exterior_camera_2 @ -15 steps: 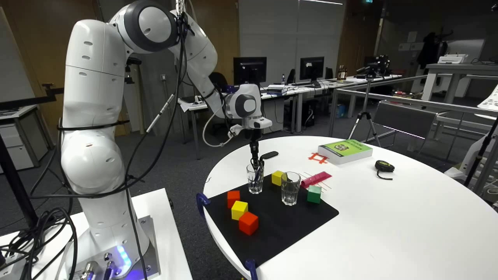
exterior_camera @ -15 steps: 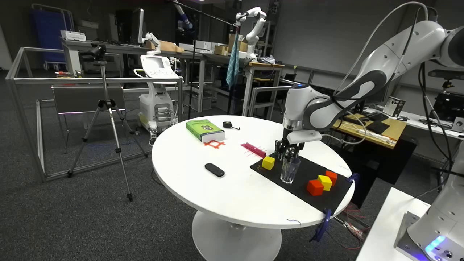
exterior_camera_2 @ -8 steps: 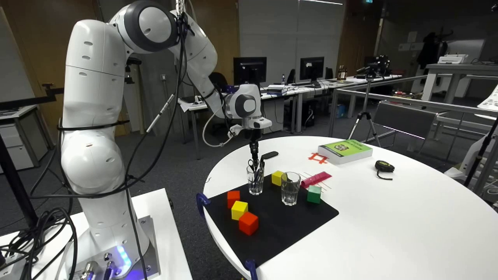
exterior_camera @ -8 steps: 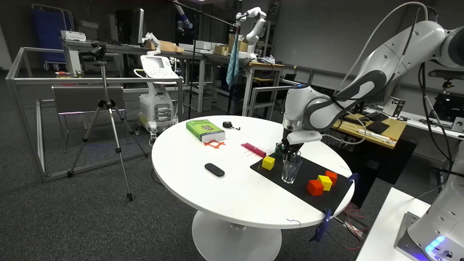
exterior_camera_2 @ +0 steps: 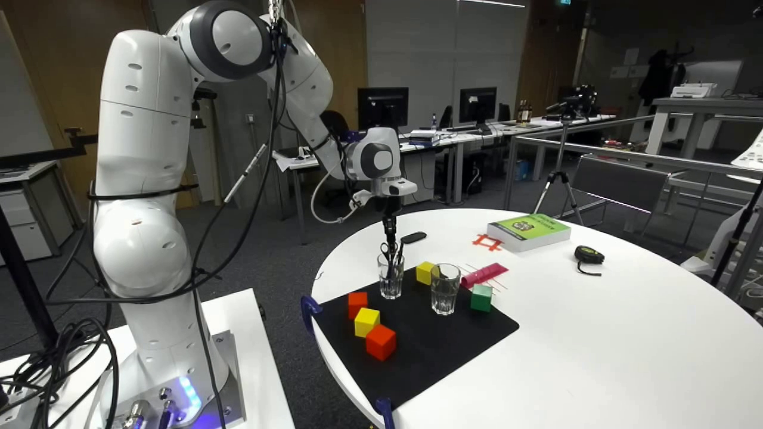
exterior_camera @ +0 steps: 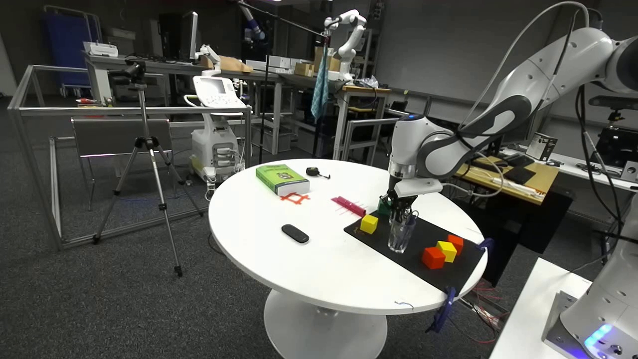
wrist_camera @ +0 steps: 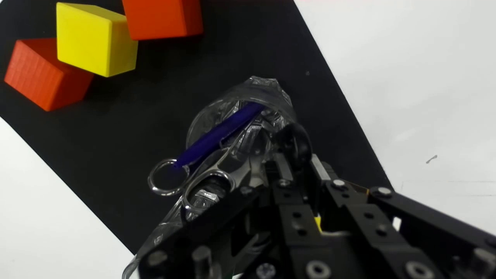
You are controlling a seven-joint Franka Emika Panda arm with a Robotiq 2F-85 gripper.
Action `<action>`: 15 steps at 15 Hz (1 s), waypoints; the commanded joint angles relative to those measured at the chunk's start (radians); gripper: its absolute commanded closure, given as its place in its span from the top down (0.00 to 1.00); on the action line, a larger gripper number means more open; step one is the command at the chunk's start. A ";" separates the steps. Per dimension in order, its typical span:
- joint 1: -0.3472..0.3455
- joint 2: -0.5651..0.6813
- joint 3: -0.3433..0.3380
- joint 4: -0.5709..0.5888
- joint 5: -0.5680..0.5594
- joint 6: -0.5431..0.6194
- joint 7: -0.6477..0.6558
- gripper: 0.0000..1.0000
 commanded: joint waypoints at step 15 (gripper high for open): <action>-0.006 -0.103 0.009 0.011 0.027 -0.178 -0.058 0.04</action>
